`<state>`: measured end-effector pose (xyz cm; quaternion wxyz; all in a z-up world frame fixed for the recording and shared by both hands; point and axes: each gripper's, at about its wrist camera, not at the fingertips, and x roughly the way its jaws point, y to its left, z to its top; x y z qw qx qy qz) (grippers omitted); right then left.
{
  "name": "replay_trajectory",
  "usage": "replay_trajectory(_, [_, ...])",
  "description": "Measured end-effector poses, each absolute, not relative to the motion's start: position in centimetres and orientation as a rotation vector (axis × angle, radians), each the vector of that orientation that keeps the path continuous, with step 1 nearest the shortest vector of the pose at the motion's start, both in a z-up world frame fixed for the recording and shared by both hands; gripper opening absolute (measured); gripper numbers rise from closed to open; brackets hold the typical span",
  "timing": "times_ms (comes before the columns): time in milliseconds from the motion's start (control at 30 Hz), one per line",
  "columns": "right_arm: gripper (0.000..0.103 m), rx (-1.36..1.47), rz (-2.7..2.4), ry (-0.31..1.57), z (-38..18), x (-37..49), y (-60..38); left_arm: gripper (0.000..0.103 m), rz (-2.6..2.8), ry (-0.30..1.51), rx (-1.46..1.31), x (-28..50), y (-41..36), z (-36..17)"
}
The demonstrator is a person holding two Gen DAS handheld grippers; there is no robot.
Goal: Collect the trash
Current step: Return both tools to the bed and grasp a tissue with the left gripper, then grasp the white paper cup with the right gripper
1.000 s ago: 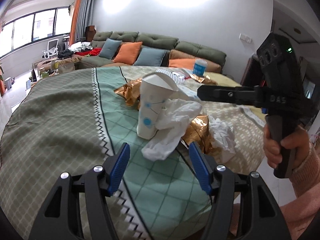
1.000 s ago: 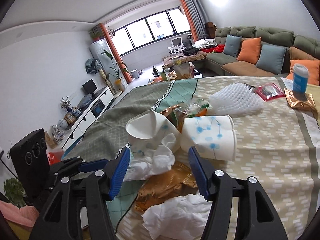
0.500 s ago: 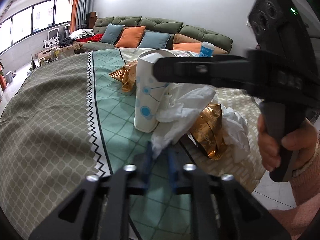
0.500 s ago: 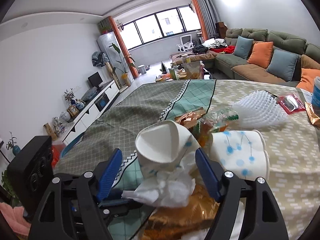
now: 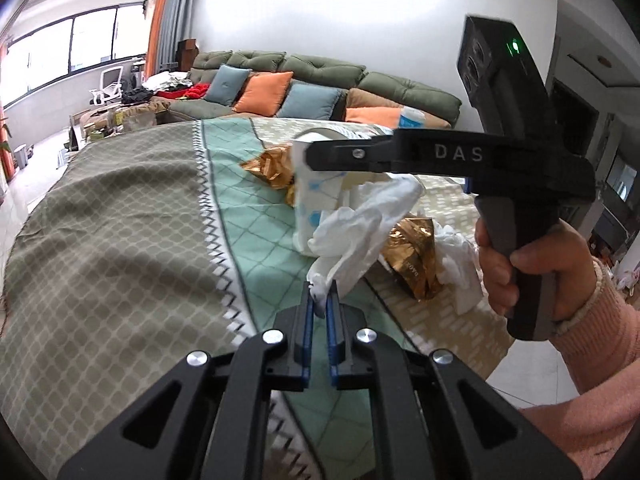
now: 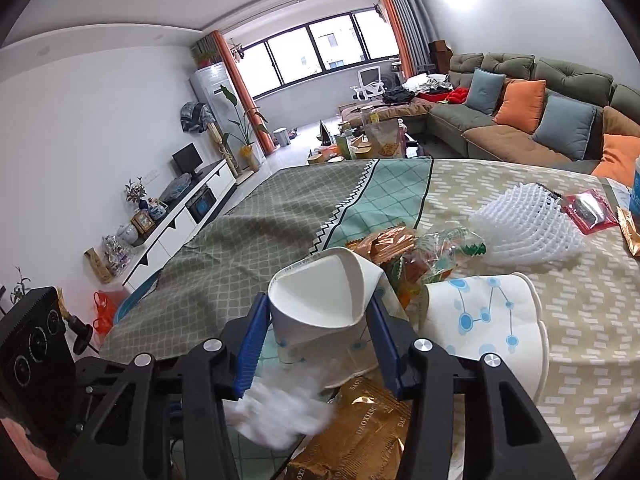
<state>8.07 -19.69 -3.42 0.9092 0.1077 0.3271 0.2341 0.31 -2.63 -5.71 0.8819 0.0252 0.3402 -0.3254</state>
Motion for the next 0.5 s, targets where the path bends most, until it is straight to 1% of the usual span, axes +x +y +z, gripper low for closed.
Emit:
replay_trajectory(100, [0.045,0.244,0.496,0.664,-3.1,7.9,-20.0,0.008,-0.666,0.698,0.031,-0.1,-1.3,-5.4])
replay_trajectory(333, [0.045,0.326,0.556,0.652,-2.5,7.8,-20.5,0.008,-0.592,0.676,-0.02,-0.8,2.6,-4.9])
replay_trajectory(500, [0.044,0.324,0.602,0.643,-2.0,7.3,-19.5,0.008,-0.543,0.657,-0.046,-1.1,4.8,-4.6])
